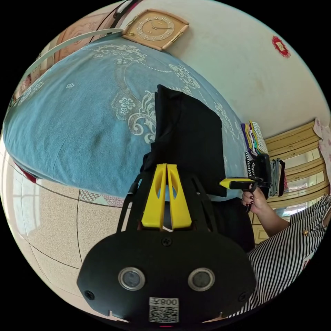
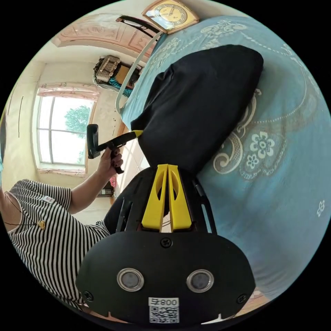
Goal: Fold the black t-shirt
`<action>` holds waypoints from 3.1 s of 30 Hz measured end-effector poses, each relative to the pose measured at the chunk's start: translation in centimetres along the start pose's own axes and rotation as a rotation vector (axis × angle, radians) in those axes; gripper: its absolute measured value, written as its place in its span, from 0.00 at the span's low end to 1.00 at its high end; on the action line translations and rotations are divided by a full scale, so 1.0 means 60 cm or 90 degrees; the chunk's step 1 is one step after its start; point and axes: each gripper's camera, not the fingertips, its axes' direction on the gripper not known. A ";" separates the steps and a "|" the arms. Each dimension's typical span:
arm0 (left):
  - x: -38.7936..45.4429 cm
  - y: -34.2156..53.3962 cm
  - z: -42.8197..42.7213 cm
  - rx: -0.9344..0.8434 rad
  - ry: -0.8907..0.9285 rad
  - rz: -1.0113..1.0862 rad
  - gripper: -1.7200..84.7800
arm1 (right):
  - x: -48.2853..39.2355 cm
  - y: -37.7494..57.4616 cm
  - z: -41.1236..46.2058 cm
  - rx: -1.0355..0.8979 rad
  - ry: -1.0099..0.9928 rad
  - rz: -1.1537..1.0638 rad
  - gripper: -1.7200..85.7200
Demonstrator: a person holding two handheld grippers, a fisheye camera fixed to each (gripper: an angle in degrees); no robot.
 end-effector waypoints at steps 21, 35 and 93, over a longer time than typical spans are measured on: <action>0.338 0.160 0.216 -0.197 -0.087 0.531 0.09 | 0.074 0.171 -0.223 0.123 -0.233 0.192 0.08; 0.355 0.212 0.273 -0.180 -0.102 0.510 0.03 | 0.069 0.170 -0.291 0.127 -0.349 0.226 0.11; -0.107 0.061 0.074 -0.047 0.323 -0.058 0.11 | -0.227 0.153 -0.241 0.153 -0.489 0.237 0.05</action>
